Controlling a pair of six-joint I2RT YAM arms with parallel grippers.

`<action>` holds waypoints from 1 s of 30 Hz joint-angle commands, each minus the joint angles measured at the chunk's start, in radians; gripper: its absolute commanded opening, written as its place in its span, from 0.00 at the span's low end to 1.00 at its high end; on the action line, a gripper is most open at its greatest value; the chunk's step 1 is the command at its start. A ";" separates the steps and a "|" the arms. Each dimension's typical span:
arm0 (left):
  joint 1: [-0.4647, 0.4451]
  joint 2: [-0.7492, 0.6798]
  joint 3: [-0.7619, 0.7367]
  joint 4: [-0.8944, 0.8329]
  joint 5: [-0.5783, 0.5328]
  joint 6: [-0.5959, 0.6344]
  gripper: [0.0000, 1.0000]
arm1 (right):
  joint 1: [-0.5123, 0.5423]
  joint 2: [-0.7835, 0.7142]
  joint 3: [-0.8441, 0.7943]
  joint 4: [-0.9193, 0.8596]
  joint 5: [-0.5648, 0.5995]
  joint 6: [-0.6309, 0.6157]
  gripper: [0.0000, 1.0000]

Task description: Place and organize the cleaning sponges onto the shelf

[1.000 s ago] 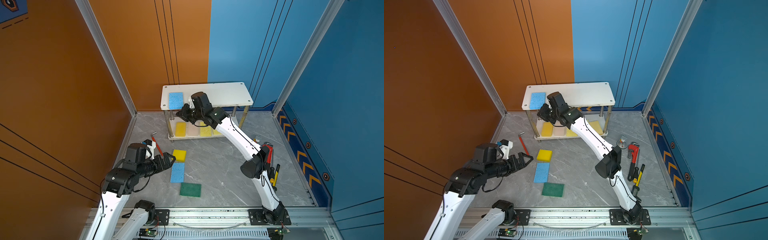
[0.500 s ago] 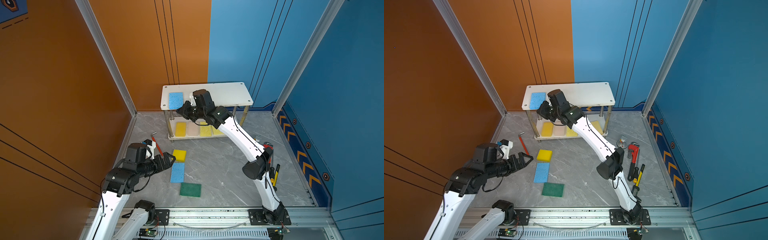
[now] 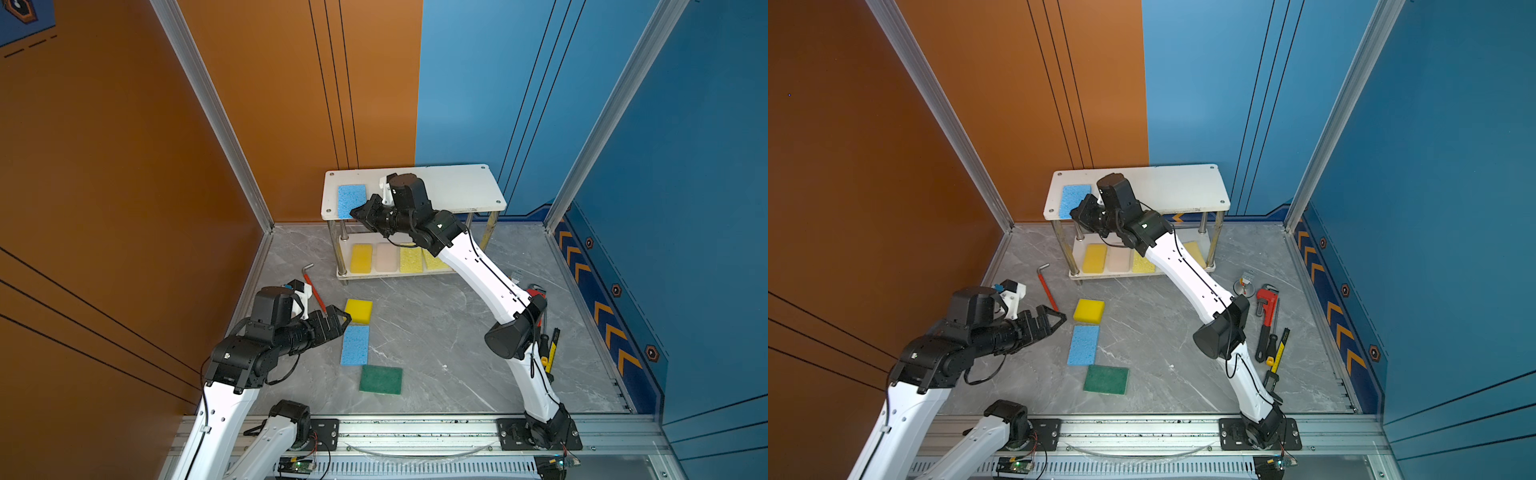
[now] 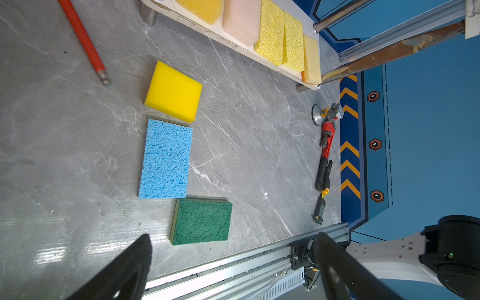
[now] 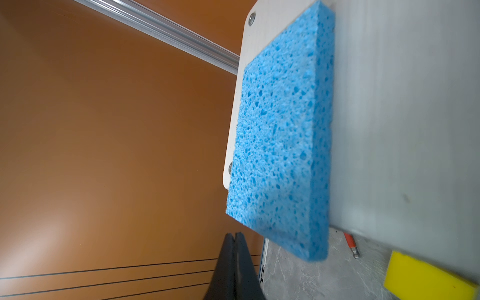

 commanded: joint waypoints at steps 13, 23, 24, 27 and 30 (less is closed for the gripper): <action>0.010 -0.018 0.003 -0.033 -0.014 0.026 0.98 | 0.010 0.000 0.013 0.100 -0.044 -0.017 0.00; 0.012 -0.022 -0.001 -0.032 -0.016 0.021 0.98 | 0.035 -0.108 -0.167 0.016 -0.027 -0.064 0.00; 0.013 -0.021 -0.003 -0.032 -0.017 0.018 0.98 | 0.032 -0.102 -0.160 0.015 -0.024 -0.062 0.00; 0.014 -0.020 -0.006 -0.031 -0.016 0.013 0.98 | 0.023 -0.066 -0.108 0.016 -0.025 -0.055 0.00; 0.018 -0.020 -0.006 -0.030 -0.016 0.012 0.98 | 0.016 -0.022 -0.044 0.016 -0.026 -0.045 0.00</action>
